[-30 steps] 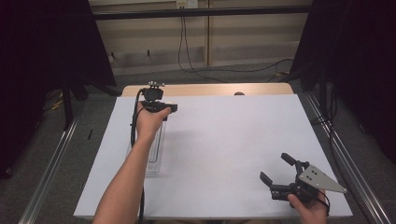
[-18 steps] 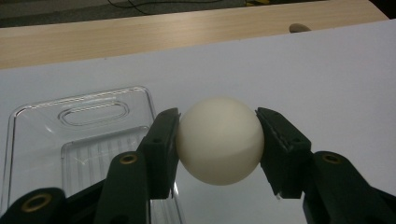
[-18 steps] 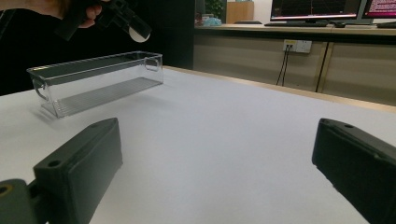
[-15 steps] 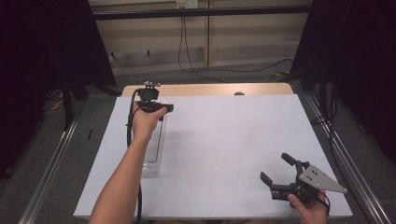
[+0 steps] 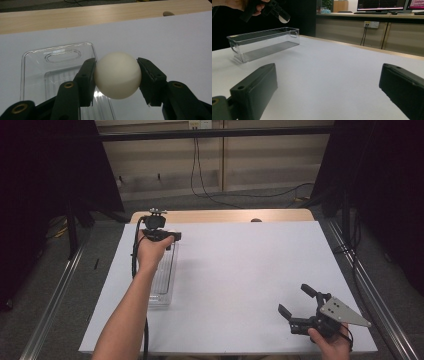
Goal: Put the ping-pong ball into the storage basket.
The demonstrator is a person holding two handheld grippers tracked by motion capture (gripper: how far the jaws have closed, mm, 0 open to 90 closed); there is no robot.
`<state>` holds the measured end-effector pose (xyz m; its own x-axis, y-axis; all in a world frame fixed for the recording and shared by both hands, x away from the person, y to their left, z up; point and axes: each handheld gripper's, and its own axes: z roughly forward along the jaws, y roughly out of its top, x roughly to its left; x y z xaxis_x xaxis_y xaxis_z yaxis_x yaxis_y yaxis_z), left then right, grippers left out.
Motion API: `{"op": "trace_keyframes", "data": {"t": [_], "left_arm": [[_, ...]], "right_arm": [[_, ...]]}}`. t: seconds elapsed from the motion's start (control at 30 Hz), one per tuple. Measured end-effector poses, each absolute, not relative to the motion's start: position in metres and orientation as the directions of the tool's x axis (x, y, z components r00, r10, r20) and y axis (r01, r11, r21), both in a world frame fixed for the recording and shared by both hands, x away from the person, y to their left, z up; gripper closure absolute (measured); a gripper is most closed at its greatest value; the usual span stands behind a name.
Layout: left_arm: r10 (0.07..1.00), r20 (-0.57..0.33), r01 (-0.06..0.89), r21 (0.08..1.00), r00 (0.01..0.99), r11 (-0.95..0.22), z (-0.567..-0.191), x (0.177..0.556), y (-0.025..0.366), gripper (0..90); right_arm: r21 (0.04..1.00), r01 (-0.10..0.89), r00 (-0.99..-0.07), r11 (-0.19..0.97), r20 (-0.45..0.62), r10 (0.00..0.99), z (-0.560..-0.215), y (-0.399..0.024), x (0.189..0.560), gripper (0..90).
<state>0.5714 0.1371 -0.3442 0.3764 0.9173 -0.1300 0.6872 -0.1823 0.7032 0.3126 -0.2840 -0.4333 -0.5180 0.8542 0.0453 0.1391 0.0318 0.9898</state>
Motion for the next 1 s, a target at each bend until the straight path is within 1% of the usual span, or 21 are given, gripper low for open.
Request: {"op": "trace_keyframes", "data": {"t": [0.03, 0.07, 0.13, 0.2, 0.3, 0.33, 0.53, 0.63, 0.73, 0.8, 0.83, 0.93, 1.0], "left_arm": [[0.915, -0.118, 0.691, 0.695, 0.385, -0.201, -0.344, 0.571, 0.14, 51.2], [0.917, -0.132, 0.689, 0.701, 0.377, -0.182, -0.345, 0.571, 0.139, 51.2], [0.916, -0.116, 0.688, 0.698, 0.383, -0.199, -0.346, 0.571, 0.142, 51.2], [0.919, -0.131, 0.692, 0.699, 0.371, -0.18, -0.348, 0.571, 0.143, 51.1], [0.92, -0.129, 0.69, 0.701, 0.37, -0.179, -0.349, 0.571, 0.146, 51.1], [0.921, -0.113, 0.691, 0.696, 0.374, -0.195, -0.348, 0.571, 0.147, 51.1], [0.923, -0.123, 0.689, 0.703, 0.364, -0.177, -0.351, 0.57, 0.148, 51.1], [0.922, -0.111, 0.69, 0.697, 0.371, -0.194, -0.353, 0.57, 0.15, 51.1], [0.928, -0.122, 0.695, 0.698, 0.352, -0.171, -0.354, 0.57, 0.151, 51.2], [0.924, -0.113, 0.694, 0.695, 0.364, -0.188, -0.355, 0.57, 0.153, 51.2], [0.926, -0.123, 0.695, 0.698, 0.356, -0.175, -0.356, 0.569, 0.152, 51.1], [0.924, -0.115, 0.698, 0.691, 0.365, -0.19, -0.356, 0.569, 0.154, 51.1], [0.927, -0.117, 0.695, 0.696, 0.357, -0.18, -0.357, 0.569, 0.154, 51.1]], "right_arm": [[0.99, 0.139, -0.516, 0.031, 0.046, 0.855, -0.433, -0.284, 0.313, 1.2], [0.99, 0.139, -0.515, 0.032, 0.044, 0.856, -0.433, -0.284, 0.313, 1.2], [0.989, 0.14, -0.521, 0.04, 0.039, 0.853, -0.433, -0.284, 0.313, 1.2], [0.989, 0.14, -0.52, 0.038, 0.041, 0.853, -0.434, -0.284, 0.313, 1.2], [0.989, 0.14, -0.519, 0.039, 0.04, 0.854, -0.433, -0.284, 0.313, 1.2], [0.989, 0.14, -0.518, 0.039, 0.039, 0.854, -0.433, -0.284, 0.313, 1.2], [0.989, 0.14, -0.519, 0.037, 0.042, 0.854, -0.433, -0.283, 0.313, 1.2], [0.989, 0.142, -0.517, 0.033, 0.046, 0.855, -0.433, -0.284, 0.313, 1.2], [0.989, 0.141, -0.52, 0.037, 0.042, 0.853, -0.434, -0.284, 0.313, 1.2], [0.99, 0.139, -0.516, 0.034, 0.043, 0.855, -0.433, -0.284, 0.313, 1.2], [0.99, 0.14, -0.518, 0.035, 0.043, 0.854, -0.433, -0.284, 0.313, 1.3], [0.989, 0.14, -0.519, 0.038, 0.041, 0.854, -0.433, -0.284, 0.313, 1.3], [0.989, 0.142, -0.52, 0.036, 0.043, 0.853, -0.433, -0.284, 0.313, 1.3]]}}
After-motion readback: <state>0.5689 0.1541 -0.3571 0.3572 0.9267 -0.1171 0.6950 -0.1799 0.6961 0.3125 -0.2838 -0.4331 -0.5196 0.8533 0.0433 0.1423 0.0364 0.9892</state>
